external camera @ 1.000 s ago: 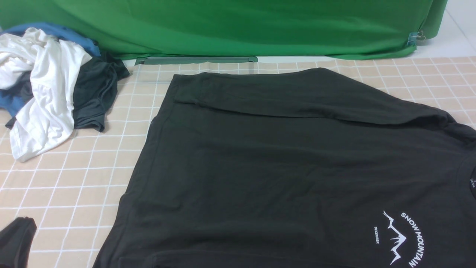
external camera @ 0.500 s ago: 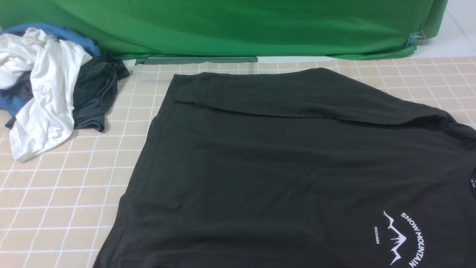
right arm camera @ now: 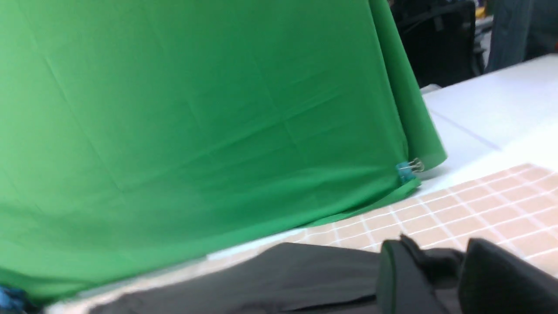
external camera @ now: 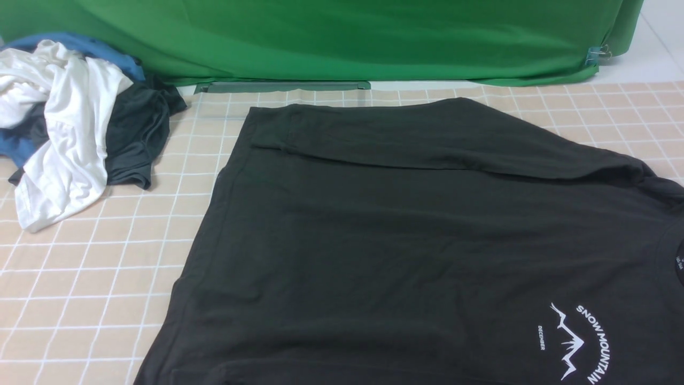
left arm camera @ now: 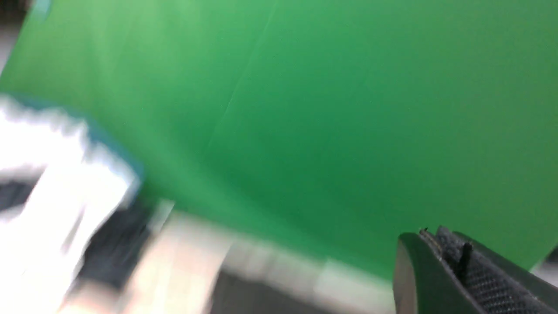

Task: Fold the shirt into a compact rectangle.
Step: 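Grasp the left edge of the dark T-shirt lying flat on the table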

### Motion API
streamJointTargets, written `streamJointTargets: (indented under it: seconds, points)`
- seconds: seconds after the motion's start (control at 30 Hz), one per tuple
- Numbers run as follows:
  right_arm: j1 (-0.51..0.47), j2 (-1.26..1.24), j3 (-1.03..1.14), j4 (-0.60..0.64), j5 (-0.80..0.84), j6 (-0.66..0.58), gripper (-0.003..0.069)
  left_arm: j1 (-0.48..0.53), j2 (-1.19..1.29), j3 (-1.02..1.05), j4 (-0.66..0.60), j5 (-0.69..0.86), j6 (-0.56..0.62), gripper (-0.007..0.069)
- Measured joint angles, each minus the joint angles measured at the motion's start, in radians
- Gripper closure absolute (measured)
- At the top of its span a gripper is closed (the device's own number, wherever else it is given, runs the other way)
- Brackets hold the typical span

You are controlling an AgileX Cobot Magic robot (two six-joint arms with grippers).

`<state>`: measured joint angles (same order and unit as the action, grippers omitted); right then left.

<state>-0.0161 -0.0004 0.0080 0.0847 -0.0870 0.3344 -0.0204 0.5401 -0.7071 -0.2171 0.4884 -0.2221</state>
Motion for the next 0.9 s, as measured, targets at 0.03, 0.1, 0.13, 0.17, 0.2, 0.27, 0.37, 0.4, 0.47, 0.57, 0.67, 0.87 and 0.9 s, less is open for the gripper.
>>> streamJointTargets:
  seconds: [0.03, 0.1, 0.13, 0.17, 0.2, 0.27, 0.37, 0.4, 0.47, 0.57, 0.67, 0.87, 0.9]
  points:
    - [0.000, 0.000, 0.000, 0.001, 0.000, 0.007, 0.0420, 0.000, 0.073, -0.039, 0.000, 0.094, 0.056, 0.0602]
    - [0.000, 0.000, 0.000, 0.001, -0.001, 0.011, 0.0420, 0.000, 0.196, -0.080, -0.007, 0.218, 0.147, 0.0602]
    - [0.000, 0.000, 0.000, 0.002, -0.008, 0.014, 0.0420, 0.000, 0.260, -0.090, -0.012, 0.264, 0.184, 0.0602]
    - [0.000, 0.000, 0.000, 0.002, -0.025, 0.020, 0.0420, 0.000, 0.333, -0.094, -0.022, 0.304, 0.216, 0.0602]
    - [0.000, 0.000, 0.000, 0.002, -0.043, 0.025, 0.0420, 0.000, 0.392, -0.094, -0.030, 0.331, 0.240, 0.0602]
    - [0.000, 0.000, -0.002, 0.002, -0.061, 0.046, 0.0422, -0.002, 0.502, -0.094, -0.041, 0.387, 0.267, 0.0602]
    - [0.000, 0.000, -0.039, 0.002, 0.022, 0.091, 0.0435, -0.021, 0.592, -0.094, -0.030, 0.421, 0.276, 0.0606]
    - [0.000, 0.005, -0.103, 0.002, 0.140, 0.107, 0.0463, -0.055, 0.647, -0.094, -0.010, 0.428, 0.276, 0.0609]
    - [0.000, 0.038, -0.193, 0.002, 0.276, 0.089, 0.0517, -0.110, 0.700, -0.094, 0.011, 0.418, 0.261, 0.0609]
    - [0.000, 0.113, -0.310, 0.002, 0.435, 0.024, 0.0578, -0.184, 0.748, -0.095, 0.041, 0.407, 0.234, 0.0609]
    - [0.000, 0.308, -0.492, 0.015, 0.702, -0.141, 0.0623, -0.269, 0.840, -0.098, 0.063, 0.419, 0.193, 0.0609]
    - [0.000, 0.560, -0.660, 0.095, 0.929, -0.346, 0.0617, -0.300, 0.959, -0.101, 0.088, 0.443, 0.179, 0.0566]
    - [0.000, 0.572, -0.664, 0.106, 0.933, -0.358, 0.0617, -0.300, 0.959, -0.101, 0.091, 0.443, 0.179, 0.0566]
